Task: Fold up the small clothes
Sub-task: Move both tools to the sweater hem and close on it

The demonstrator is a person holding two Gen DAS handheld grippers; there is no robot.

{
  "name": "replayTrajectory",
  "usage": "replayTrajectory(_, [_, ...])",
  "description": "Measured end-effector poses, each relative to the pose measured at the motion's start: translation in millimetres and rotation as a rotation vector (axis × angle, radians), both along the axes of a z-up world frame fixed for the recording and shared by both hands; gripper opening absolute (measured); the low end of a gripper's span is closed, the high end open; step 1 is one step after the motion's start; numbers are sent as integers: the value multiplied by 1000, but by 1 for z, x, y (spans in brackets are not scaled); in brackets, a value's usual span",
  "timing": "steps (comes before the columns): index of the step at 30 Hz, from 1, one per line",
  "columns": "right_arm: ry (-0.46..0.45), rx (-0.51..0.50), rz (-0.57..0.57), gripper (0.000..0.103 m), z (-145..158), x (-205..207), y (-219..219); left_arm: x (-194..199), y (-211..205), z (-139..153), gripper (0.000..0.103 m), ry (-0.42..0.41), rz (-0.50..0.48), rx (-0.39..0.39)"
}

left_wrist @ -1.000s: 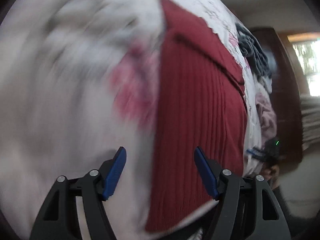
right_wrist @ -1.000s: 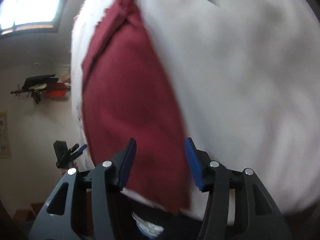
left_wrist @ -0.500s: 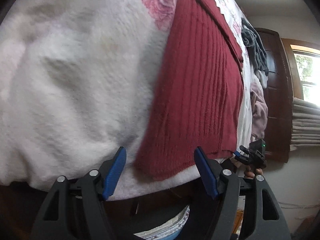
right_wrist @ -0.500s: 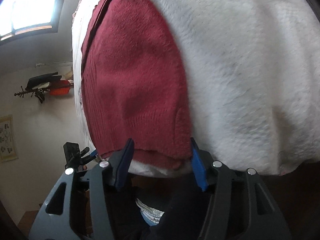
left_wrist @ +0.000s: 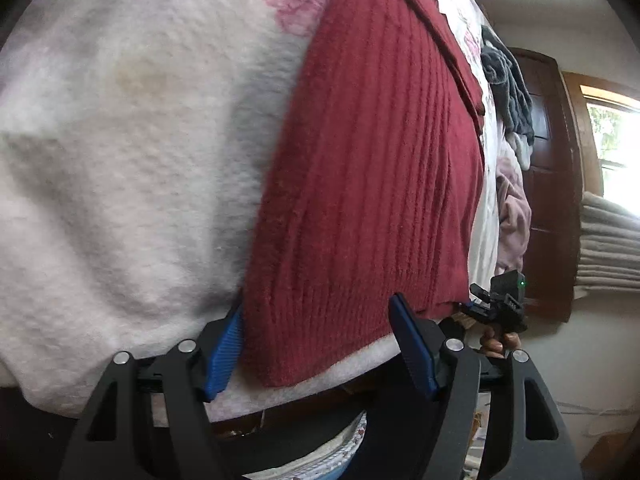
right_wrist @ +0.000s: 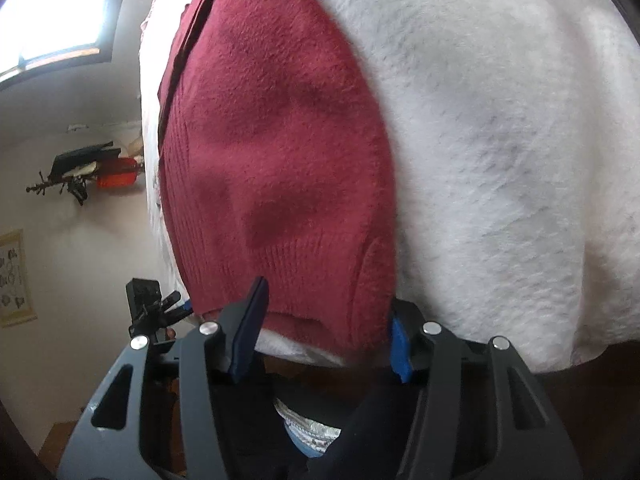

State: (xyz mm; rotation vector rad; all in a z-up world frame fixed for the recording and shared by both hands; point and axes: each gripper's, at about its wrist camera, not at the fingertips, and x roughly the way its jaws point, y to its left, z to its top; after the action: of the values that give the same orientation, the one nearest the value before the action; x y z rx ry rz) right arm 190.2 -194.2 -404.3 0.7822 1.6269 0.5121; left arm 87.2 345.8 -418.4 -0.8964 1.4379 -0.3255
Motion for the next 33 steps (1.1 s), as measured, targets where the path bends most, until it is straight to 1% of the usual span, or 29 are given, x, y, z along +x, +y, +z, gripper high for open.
replayTrajectory(1, [2,2,9,55,0,1,2,0,-1,-1,67,-2,1,-1])
replayTrajectory(2, [5,0,13,55,0,3,3,-1,1,-4,56,8,2,1])
replayTrajectory(3, [6,-2,16,55,0,4,5,-1,1,-7,36,22,2,6])
replayTrajectory(4, [10,1,16,55,-1,4,5,-3,3,-10,29,31,5,17])
replayTrajectory(5, [14,2,16,55,-2,5,4,-5,7,-13,19,39,16,18])
replayTrajectory(6, [18,3,15,54,-3,5,5,-8,11,-15,16,44,34,6])
replayTrajectory(7, [21,6,16,54,-3,5,4,-11,15,-16,15,46,51,-7])
replayTrajectory(10, [29,6,14,44,-2,3,10,-18,16,-16,13,38,80,-21])
replayTrajectory(12, [36,13,7,32,-3,0,8,-20,16,-16,10,32,89,-22])
replayTrajectory(13, [36,21,1,29,-2,-1,6,-20,15,-15,10,29,95,-24])
replayTrajectory(14, [32,22,-5,20,-1,-2,5,-21,15,-14,8,26,98,-23])
replayTrajectory(15, [22,22,-11,17,2,-4,4,-20,15,-13,8,25,101,-20])
replayTrajectory(17, [8,-9,-17,19,6,-5,-1,-19,14,-12,10,26,97,2])
replayTrajectory(18, [3,-39,-19,32,7,-6,-3,-18,13,-12,16,36,98,17])
replayTrajectory(19, [9,-56,-33,42,8,-6,-8,-18,14,-13,18,42,99,11])
replayTrajectory(20, [19,-36,-48,49,8,-6,-11,-18,15,-13,26,45,101,-12])
replayTrajectory(21, [32,-30,-60,49,8,-7,-17,-17,15,-12,37,42,100,-27])
replayTrajectory(23, [43,-40,-63,49,8,-9,-21,-16,13,-10,45,36,91,-28])
replayTrajectory(27, [57,-31,-42,50,1,-9,-16,-15,12,-12,49,44,111,-40])
replayTrajectory(28, [58,-22,-44,50,-1,-8,-13,-15,12,-12,48,45,120,-45])
replayTrajectory(29, [59,-16,-45,50,-2,-7,-11,-16,13,-12,44,46,125,-42])
replayTrajectory(30, [59,-10,-46,49,-3,-6,-9,-16,14,-13,27,49,129,-36])
replayTrajectory(31, [58,-6,-45,46,-4,-5,-6,-17,14,-14,14,54,129,-30])
replayTrajectory(32, [58,-4,-43,34,-5,-4,-4,-18,16,-15,9,57,138,-35])
replayTrajectory(33, [61,-3,-39,15,-6,-4,-2,-19,18,-15,7,56,145,-39])
